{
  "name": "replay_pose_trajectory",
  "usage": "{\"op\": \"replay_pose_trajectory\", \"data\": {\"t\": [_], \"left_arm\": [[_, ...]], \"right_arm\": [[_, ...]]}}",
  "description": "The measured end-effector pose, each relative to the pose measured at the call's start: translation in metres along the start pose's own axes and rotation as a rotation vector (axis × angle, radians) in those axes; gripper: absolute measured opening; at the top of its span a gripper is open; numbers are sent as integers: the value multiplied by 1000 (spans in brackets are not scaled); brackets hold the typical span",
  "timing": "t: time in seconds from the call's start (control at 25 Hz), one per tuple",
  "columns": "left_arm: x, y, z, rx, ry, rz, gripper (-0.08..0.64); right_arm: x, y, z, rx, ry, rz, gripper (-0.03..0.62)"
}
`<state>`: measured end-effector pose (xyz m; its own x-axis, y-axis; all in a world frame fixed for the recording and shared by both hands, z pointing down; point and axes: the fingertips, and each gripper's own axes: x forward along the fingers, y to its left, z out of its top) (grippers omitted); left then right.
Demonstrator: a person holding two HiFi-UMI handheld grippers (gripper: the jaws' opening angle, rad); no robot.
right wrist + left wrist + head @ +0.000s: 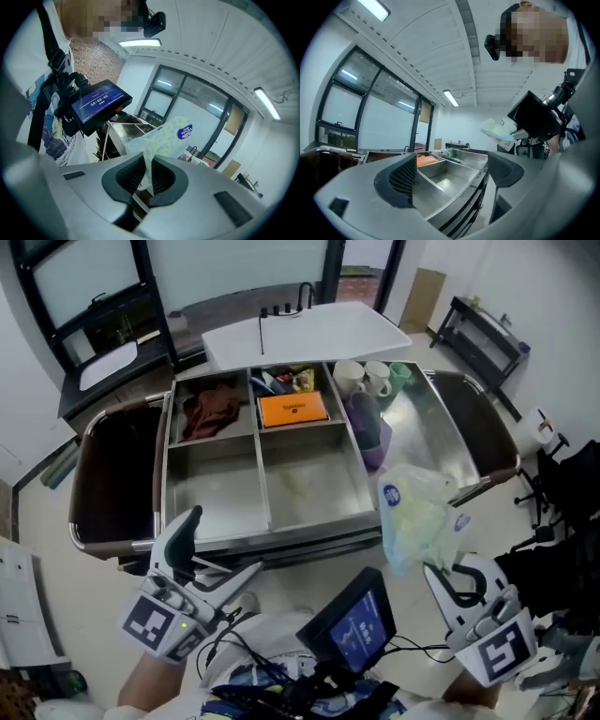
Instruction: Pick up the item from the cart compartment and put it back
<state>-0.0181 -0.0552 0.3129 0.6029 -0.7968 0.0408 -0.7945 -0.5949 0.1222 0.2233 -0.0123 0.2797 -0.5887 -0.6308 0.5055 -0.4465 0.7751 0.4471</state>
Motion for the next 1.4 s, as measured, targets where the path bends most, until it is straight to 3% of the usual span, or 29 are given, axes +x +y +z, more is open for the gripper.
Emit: {"op": "replay_pose_trajectory", "data": {"t": [0.08, 0.24, 0.4, 0.64, 0.76, 1.08, 1.4], "left_arm": [[4, -7, -2, 3, 6, -8, 474], [11, -17, -5, 10, 16, -8, 474], [12, -20, -6, 24, 24, 1, 474], [14, -23, -11, 25, 32, 18, 474], [13, -23, -14, 27, 45, 26, 474], [1, -15, -15, 29, 51, 78, 474], [-27, 4, -20, 14, 62, 167, 474]], "right_arm": [[-2, -2, -3, -2, -18, -3, 28], [-7, -17, -30, 144, 28, -66, 28], [-5, -40, -50, 192, 31, -100, 28], [23, -94, -100, 189, 76, -122, 28], [45, -130, -124, 143, 102, -119, 28], [140, -217, -189, 148, 249, -82, 28], [240, -248, -235, 74, 400, -17, 28]]}}
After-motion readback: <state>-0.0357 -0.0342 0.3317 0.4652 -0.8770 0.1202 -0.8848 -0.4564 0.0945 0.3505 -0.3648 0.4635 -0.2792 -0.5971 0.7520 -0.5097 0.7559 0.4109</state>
